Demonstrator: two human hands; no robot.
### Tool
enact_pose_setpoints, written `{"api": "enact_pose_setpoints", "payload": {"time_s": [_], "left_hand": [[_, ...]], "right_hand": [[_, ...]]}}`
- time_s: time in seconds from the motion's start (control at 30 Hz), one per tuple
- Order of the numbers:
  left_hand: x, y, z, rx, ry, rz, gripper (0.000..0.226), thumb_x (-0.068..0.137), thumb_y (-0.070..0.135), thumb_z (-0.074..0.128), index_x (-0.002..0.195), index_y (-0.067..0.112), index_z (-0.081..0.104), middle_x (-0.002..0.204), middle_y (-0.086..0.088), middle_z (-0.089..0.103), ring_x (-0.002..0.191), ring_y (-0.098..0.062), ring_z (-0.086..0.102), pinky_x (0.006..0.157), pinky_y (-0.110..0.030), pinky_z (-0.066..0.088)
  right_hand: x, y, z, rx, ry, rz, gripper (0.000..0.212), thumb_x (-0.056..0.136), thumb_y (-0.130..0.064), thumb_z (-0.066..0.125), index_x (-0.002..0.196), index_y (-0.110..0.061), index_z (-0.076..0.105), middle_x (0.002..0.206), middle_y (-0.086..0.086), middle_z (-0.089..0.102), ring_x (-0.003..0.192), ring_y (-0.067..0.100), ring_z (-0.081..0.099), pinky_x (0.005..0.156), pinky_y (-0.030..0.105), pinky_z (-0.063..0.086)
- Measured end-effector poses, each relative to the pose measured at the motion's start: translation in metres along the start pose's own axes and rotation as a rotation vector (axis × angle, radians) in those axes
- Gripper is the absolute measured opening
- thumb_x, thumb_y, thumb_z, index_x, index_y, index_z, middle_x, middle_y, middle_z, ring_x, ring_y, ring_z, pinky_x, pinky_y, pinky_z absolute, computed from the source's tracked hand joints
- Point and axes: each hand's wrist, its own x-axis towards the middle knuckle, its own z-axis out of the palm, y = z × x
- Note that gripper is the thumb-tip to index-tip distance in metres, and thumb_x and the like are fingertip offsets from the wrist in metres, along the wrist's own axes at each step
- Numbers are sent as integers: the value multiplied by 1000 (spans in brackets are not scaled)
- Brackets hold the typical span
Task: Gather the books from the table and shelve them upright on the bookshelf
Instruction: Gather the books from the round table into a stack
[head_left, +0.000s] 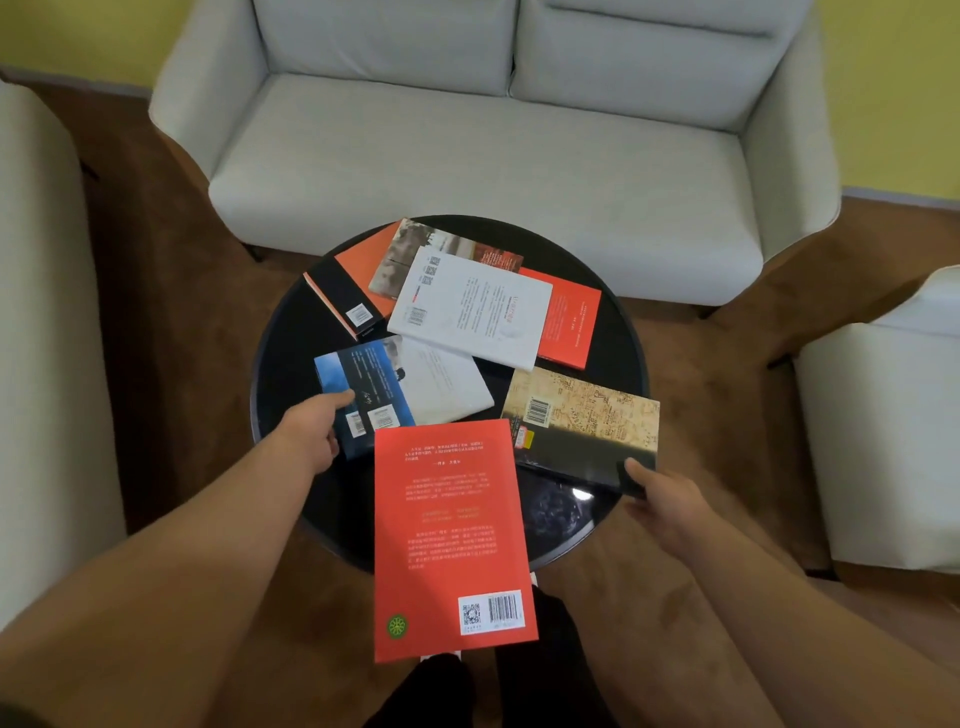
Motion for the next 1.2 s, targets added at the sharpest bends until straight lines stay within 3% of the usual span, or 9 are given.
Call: {"api": "enact_pose_setpoints", "payload": {"time_s": [0.07,0.17,0.47,0.6,0.7,0.77,0.97,1.07,1.2], "left_hand": [[-10,5,7,-29,-24,8,12,94,20,66,96,9,61,88,-10,71,75,-26,69,62,-41,55],[-20,16,6,-62,-42,72,25,97,28,62,113,9,62,100,-12,73,86,-31,73,76,-49,59],[-88,38,-22,-192,58,307,32,99,21,56,131,16,49,114,-11,69,93,-32,73,83,-57,58],[-132,22,-43,-354,14,377,25,100,12,53,124,20,51,121,-9,67,102,-28,70,94,-52,55],[-164,0,-49,-456,-37,399,34,99,5,52,129,19,52,120,-7,68,99,-23,71,83,-44,58],[-179,-19,-49,-498,-79,370,39,96,0,53,132,17,52,116,-10,69,97,-25,72,75,-39,58],[-205,-84,-44,-501,-169,199,43,95,0,58,134,18,51,123,-15,66,110,-34,67,92,-50,55],[-207,-100,-53,-512,-237,68,35,96,14,60,130,16,53,123,-18,65,113,-35,65,92,-50,54],[-199,-114,-68,-173,-237,7,24,97,22,62,117,9,60,100,-17,70,79,-23,68,65,-37,57]], "right_hand": [[-5,-3,0,112,-33,16,31,96,-16,68,121,-5,56,109,12,63,92,23,63,80,36,57],[-17,-10,2,279,-74,57,32,97,-14,65,125,-9,51,119,16,58,102,31,62,92,47,57],[-73,-29,13,278,-113,-95,36,96,-7,53,130,-16,45,107,11,55,105,32,59,90,50,58],[-98,-32,7,281,-77,-244,43,99,-20,57,140,-15,43,121,13,58,113,33,61,92,53,58],[-115,-26,-4,366,-49,-287,47,98,-27,60,141,-17,45,121,10,58,111,30,61,96,53,56],[-126,-20,-9,456,-57,-268,51,97,-24,60,144,-19,43,128,13,57,110,30,61,98,52,55],[-156,-1,-5,546,-65,-279,59,96,-16,60,150,-20,38,137,14,54,116,32,61,97,49,56],[-164,7,-3,526,-55,-310,57,96,-14,59,150,-19,39,135,13,56,119,32,60,97,49,55],[-174,16,-4,427,-42,-396,51,98,-17,59,146,-19,43,131,8,59,118,29,60,100,49,54]]}}
